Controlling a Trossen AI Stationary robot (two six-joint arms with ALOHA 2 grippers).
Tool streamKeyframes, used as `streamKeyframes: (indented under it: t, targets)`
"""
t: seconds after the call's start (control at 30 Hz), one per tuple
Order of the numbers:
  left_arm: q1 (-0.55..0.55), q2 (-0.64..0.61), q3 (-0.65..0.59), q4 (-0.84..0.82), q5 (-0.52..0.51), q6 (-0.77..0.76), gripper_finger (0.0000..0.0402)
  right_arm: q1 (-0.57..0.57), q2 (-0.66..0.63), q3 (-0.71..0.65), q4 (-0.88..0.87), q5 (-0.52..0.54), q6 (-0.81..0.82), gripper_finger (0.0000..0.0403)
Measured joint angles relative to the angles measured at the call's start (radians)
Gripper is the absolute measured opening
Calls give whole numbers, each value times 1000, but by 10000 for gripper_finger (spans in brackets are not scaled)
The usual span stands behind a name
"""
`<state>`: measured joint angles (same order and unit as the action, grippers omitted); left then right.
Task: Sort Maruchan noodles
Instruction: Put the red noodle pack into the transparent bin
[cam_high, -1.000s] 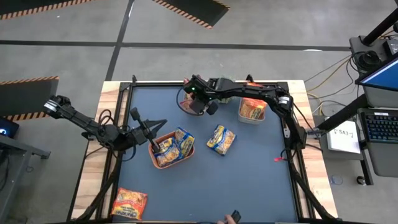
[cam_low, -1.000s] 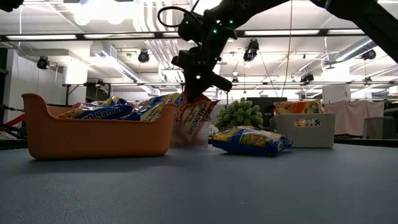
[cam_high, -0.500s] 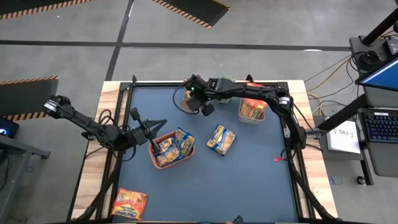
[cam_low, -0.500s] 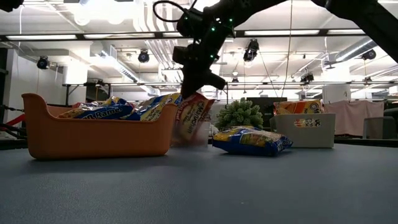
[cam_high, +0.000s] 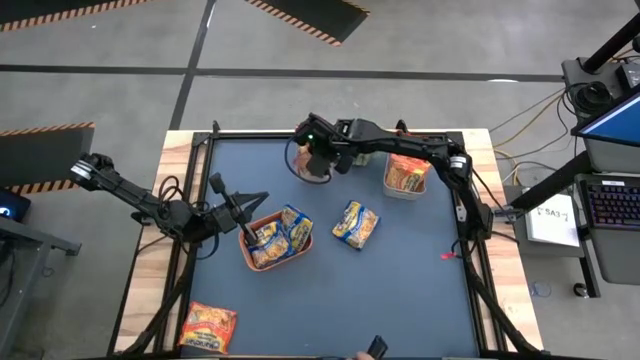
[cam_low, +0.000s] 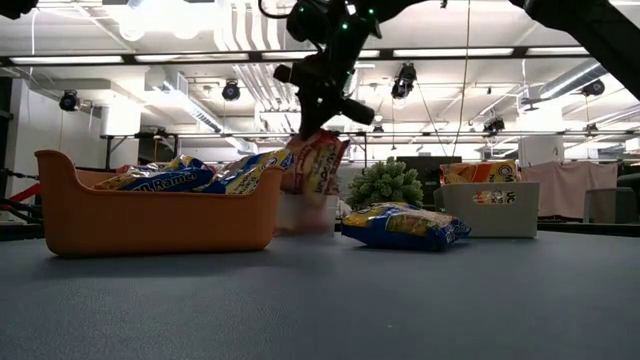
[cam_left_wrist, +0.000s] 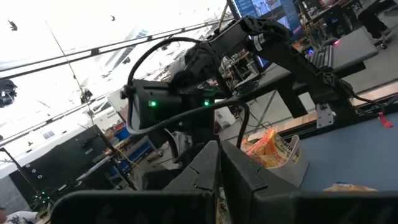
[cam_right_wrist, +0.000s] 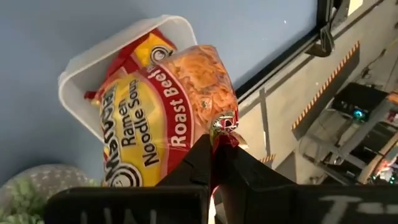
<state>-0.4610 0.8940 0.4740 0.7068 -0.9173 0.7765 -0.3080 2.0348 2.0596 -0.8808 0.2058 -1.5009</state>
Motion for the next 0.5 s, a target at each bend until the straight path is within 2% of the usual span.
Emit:
streamKeyframes:
  t: [0.2, 0.5]
  targets:
    - [0, 0, 0, -2, 0, 0, 0, 13, 5, -21, -61, -3, -3, 8]
    - [0, 0, 0, -4, 2, 0, 0, 27, 85, -30, -18, 6, -1, 8]
